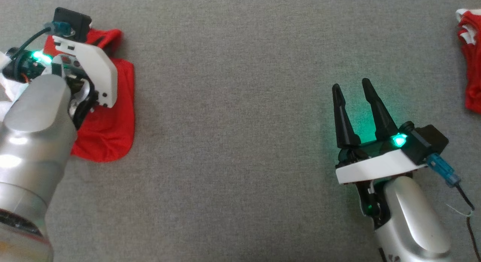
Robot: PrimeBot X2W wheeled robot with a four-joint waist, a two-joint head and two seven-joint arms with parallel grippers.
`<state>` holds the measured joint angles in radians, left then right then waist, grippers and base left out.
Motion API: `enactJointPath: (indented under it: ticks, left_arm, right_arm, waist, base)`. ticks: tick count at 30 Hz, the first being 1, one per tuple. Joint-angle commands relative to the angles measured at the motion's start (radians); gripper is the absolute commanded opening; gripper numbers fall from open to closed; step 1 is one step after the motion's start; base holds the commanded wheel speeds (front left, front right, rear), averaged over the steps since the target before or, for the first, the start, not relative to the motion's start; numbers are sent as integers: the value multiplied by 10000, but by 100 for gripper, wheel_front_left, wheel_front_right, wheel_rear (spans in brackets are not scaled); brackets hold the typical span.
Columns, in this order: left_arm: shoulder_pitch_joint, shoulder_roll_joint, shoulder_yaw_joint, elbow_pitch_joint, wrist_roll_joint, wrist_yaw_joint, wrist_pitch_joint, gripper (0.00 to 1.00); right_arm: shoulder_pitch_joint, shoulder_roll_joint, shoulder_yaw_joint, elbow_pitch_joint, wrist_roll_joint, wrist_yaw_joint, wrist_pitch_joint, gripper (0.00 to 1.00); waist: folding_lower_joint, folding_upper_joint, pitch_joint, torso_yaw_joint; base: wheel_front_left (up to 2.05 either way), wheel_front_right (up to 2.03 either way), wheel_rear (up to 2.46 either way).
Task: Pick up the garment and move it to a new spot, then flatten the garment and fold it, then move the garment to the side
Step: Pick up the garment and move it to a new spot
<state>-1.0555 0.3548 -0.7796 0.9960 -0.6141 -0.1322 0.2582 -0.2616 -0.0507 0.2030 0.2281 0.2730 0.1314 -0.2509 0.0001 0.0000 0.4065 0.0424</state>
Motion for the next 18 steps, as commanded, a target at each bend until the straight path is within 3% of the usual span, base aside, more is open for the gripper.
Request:
enactJointPath:
  ticks: [1,10,18]
  left_arm:
    - [-526,289,249,-117,-26,30,-207,0]
    - [-1179,-369,539,-817,-620,18,-2748,0]
    - [-1621,-735,356,-2496,-1335,17,-3429,0]
  right_arm:
    - [-127,5,196,-278,30,-7,-109,100]
    - [-30,5,265,47,88,-7,-109,100]
    - [101,5,349,65,323,-7,-109,100]
  waist:
    - [-1,0,-46,22]
    - [-1,0,-716,18]
    - [-1,0,-1259,-390]
  base:
    - [0,0,0]
    - [0,0,0]
    - [0,0,0]
